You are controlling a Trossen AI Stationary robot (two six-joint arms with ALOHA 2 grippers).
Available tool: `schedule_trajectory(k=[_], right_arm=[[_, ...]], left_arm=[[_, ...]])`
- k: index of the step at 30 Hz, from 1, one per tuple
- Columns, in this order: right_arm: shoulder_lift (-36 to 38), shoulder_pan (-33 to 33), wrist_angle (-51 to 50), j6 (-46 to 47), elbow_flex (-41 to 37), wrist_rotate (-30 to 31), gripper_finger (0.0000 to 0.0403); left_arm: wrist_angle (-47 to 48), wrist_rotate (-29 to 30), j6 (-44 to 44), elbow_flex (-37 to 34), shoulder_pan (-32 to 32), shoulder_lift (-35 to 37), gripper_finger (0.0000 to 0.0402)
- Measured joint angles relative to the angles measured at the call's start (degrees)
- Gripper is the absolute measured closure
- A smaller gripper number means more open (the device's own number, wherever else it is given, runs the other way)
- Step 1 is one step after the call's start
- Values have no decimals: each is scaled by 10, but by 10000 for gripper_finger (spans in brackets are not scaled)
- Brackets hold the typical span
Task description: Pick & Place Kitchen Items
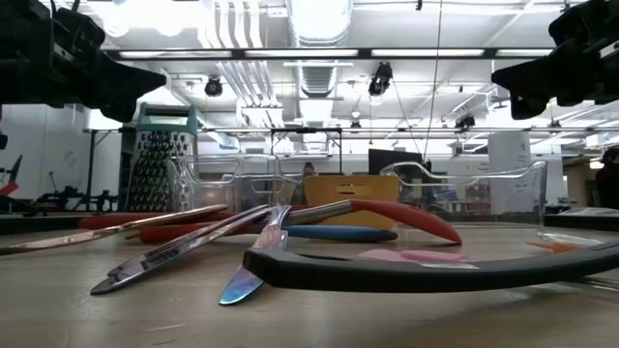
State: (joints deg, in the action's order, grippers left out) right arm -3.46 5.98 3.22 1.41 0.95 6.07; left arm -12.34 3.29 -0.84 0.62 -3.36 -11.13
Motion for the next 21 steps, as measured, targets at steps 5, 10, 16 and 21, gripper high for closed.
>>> schedule_trajectory(k=[5, 10, 16, 21], right_arm=[[0, 0, 1, -1, 0, 0, 394], [0, 0, 74, 20, 0, 0, 394], [-6, 0, 171, 62, 0, 5, 394], [-50, 0, 172, 173, 0, 4, 394]], left_arm=[[0, 0, 0, 0, 0, 0, 396], [0, 0, 0, 0, 0, 0, 396], [0, 0, 0, 0, 0, 0, 396], [0, 0, 0, 0, 0, 0, 396]])
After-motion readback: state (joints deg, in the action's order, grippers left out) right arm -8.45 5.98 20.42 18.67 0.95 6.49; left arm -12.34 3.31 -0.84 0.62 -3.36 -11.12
